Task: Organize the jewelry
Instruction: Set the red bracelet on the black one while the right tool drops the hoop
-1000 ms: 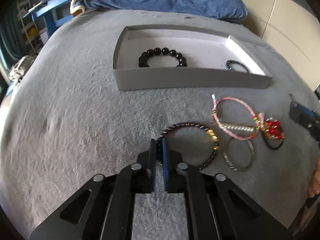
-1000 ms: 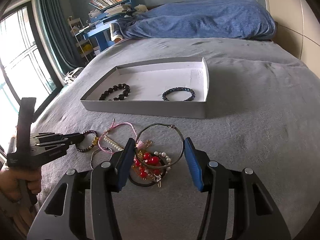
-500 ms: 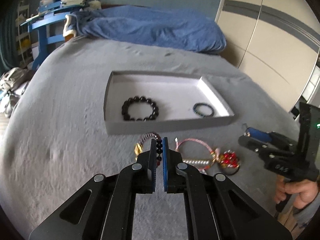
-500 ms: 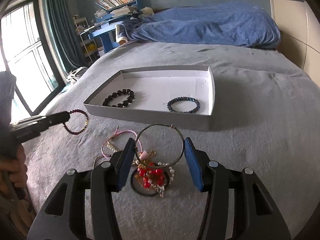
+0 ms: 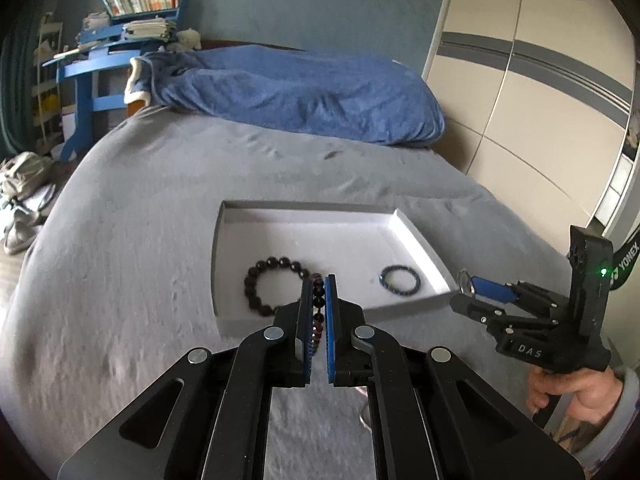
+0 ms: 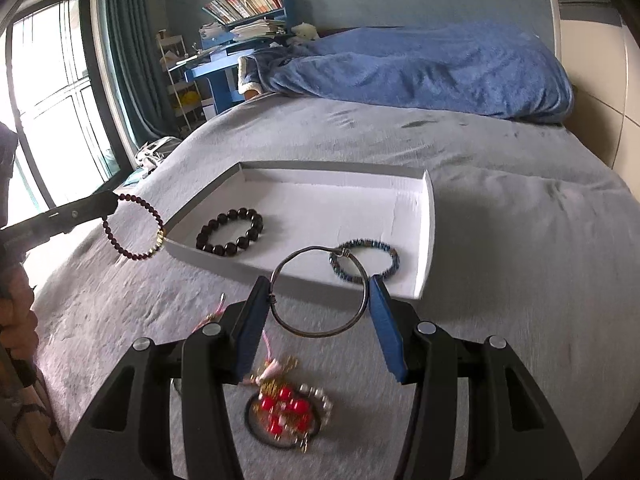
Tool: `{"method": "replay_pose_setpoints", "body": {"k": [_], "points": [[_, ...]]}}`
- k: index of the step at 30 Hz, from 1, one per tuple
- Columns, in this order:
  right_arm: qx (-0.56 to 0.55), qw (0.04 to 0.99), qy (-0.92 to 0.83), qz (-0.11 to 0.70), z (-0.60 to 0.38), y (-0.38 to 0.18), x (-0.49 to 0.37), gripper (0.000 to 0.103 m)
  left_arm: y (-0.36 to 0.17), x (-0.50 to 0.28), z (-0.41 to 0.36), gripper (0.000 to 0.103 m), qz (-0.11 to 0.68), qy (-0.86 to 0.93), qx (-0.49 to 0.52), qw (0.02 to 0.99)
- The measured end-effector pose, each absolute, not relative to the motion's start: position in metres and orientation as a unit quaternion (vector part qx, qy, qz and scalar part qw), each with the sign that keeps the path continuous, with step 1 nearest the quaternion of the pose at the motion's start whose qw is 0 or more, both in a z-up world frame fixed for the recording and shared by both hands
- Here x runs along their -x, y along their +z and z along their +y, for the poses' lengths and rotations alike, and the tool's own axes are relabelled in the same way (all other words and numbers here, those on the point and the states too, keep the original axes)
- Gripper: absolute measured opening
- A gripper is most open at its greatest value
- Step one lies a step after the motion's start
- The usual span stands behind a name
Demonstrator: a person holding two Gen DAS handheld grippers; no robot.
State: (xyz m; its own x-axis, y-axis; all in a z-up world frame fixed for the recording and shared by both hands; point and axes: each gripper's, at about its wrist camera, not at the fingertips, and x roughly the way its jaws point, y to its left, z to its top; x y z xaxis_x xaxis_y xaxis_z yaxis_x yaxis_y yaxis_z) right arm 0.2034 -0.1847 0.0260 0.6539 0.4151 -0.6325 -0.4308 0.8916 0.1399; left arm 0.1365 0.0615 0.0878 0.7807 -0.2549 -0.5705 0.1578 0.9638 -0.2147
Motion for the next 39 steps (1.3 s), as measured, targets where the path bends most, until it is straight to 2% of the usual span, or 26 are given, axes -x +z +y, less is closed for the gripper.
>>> {"method": "replay_pose_setpoints", "body": {"k": [21,39], "points": [[0.028,0.906,0.232,0.352,-0.169,0.021,-0.26,0.05,0.083,-0.194,0.059,0.006,0.313,-0.108,0.053,0.942],[0.041,0.882,0.217,0.416,-0.165,-0.019,-0.289,0.051,0.026,-0.235,0.065,0.006,0.395,-0.071,0.058,0.914]]}}
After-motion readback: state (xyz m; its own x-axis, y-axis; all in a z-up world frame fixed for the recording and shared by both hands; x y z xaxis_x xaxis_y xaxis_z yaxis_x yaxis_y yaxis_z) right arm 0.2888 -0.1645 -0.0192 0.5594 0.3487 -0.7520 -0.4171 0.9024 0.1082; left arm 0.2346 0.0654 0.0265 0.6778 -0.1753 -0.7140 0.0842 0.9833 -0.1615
